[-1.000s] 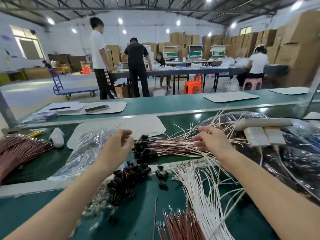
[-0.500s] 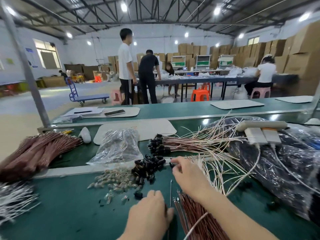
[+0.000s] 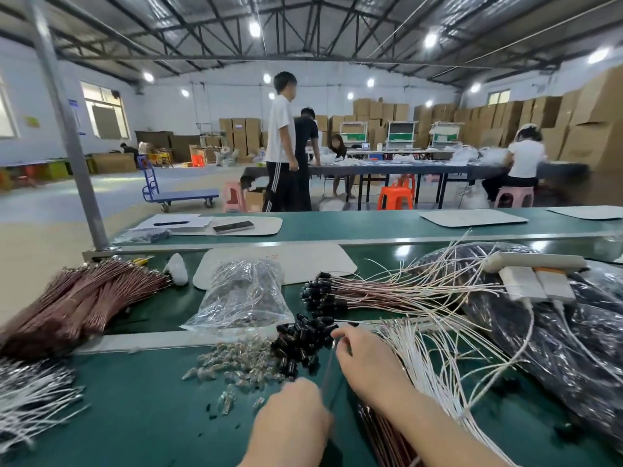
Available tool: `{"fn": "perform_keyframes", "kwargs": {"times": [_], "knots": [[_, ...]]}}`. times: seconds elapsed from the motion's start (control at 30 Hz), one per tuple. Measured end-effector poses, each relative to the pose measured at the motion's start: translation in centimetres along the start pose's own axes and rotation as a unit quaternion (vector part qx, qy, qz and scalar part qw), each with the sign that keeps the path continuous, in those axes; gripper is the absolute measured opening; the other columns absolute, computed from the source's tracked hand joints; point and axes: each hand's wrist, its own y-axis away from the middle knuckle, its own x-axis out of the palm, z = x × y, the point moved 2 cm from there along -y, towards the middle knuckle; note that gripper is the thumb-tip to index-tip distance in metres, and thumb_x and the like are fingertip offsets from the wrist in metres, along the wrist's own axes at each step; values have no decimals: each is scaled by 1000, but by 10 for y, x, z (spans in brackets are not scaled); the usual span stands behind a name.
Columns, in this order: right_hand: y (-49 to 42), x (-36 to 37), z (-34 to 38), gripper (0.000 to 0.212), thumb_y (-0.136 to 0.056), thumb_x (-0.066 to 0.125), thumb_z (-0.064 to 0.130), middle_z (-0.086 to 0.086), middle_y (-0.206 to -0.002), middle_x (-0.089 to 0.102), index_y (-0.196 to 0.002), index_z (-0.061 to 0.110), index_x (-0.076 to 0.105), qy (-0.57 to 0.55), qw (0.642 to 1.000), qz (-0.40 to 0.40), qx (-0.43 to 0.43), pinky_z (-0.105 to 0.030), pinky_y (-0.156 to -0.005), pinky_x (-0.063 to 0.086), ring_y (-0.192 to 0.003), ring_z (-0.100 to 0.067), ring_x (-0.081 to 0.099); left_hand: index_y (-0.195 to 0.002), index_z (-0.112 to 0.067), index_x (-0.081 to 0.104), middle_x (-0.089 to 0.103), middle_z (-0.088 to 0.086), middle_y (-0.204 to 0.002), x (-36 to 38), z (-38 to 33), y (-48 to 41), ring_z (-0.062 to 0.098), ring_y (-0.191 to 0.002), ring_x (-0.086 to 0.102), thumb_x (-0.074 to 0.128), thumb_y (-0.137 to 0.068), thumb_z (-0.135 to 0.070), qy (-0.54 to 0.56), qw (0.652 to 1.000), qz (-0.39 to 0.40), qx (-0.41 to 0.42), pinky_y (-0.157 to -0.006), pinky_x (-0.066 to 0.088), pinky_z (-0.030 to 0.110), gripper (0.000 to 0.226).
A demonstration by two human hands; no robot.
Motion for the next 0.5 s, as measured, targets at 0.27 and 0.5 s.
{"fn": "perform_keyframes", "kwargs": {"times": [0.27,0.5], "knots": [[-9,22,12,48,-96,49,61,1,-128,53,-129,28,60,97,991,92,-18,-37,-103,43,-123,-20,48,-111,-5,68,66,4,-65,-26,84,-20,8,-45,52,62,-93,0,690,716,-97,34,-38,43,19,19],[1,20,11,21,-98,62,29,13,-107,62,-117,37,61,-83,994,69,-14,-19,-81,52,-94,-5,62,-99,-6,69,75,8,-81,-20,99,-18,13,-65,72,66,-77,-11,845,518,-130,34,-60,60,23,22]]}}
